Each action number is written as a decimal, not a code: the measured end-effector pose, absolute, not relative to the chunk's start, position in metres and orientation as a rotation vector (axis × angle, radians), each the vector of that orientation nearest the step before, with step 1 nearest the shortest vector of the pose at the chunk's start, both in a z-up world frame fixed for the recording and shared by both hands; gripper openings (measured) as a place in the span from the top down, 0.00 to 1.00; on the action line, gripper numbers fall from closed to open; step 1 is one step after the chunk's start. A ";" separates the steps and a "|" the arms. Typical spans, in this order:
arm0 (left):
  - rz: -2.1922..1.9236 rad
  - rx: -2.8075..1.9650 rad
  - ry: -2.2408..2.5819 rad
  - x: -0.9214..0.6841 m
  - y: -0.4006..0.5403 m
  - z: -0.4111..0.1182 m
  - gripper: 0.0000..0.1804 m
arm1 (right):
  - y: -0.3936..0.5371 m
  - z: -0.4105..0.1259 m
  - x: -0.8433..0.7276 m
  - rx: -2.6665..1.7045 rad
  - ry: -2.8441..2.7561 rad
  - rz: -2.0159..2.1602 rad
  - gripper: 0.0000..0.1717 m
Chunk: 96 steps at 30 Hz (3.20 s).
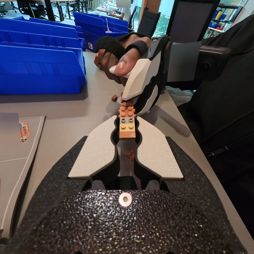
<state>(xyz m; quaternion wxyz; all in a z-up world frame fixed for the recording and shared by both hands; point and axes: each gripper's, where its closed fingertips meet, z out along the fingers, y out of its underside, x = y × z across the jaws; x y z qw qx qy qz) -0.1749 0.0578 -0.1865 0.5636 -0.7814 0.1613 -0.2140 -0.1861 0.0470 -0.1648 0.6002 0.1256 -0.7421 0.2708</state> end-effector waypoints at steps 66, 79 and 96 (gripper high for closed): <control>-0.876 -1.734 0.458 -0.144 0.036 -0.175 0.89 | 0.029 -0.160 -0.155 0.388 -1.821 0.881 0.88; -0.868 -1.741 0.446 -0.139 0.040 -0.176 0.89 | 0.028 -0.161 -0.154 0.409 -1.814 0.851 0.88; -0.906 -1.614 0.431 -0.135 0.042 -0.159 0.89 | 0.028 -0.146 -0.152 0.385 -1.748 0.864 0.88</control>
